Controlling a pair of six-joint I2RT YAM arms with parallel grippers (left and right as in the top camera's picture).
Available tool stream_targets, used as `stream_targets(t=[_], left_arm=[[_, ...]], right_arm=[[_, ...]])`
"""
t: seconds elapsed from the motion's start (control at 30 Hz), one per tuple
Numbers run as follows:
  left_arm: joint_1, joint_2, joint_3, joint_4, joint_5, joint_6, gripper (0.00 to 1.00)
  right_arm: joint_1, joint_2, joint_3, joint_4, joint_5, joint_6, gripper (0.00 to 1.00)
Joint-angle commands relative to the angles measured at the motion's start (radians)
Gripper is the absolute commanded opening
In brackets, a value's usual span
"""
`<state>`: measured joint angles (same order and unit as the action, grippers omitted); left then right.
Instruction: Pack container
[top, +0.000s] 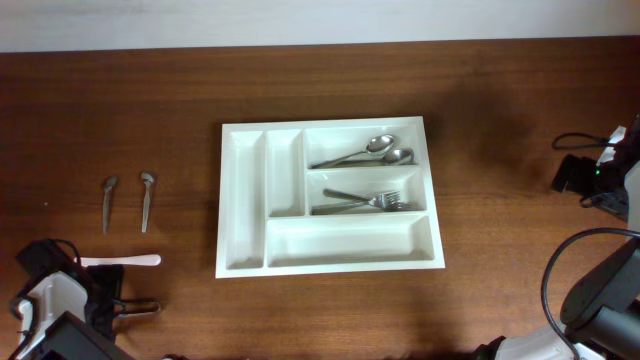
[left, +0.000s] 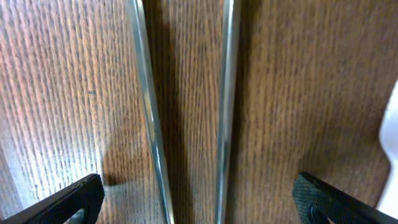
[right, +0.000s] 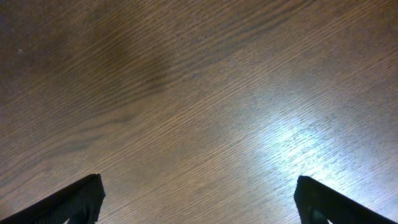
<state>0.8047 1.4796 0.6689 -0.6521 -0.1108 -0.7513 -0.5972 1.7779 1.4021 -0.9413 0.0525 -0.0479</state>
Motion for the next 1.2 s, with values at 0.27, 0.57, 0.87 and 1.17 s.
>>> stream_targets(t=[0.27, 0.57, 0.87, 1.17], left_arm=[[0.005, 0.005, -0.026, 0.024, 0.01, 0.019, 0.99], [0.007, 0.005, -0.026, 0.074, -0.002, 0.019, 0.99], [0.01, 0.005, -0.026, 0.07, -0.026, 0.016, 0.99], [0.01, 0.005, -0.026, 0.066, -0.042, 0.016, 1.0]], right_arm=[[-0.005, -0.002, -0.005, 0.0, 0.005, 0.008, 0.99], [-0.005, -0.002, -0.005, 0.0, 0.005, 0.008, 0.99], [-0.005, -0.002, -0.005, 0.0, 0.005, 0.008, 0.99], [-0.005, -0.002, -0.005, 0.0, 0.005, 0.008, 0.99]])
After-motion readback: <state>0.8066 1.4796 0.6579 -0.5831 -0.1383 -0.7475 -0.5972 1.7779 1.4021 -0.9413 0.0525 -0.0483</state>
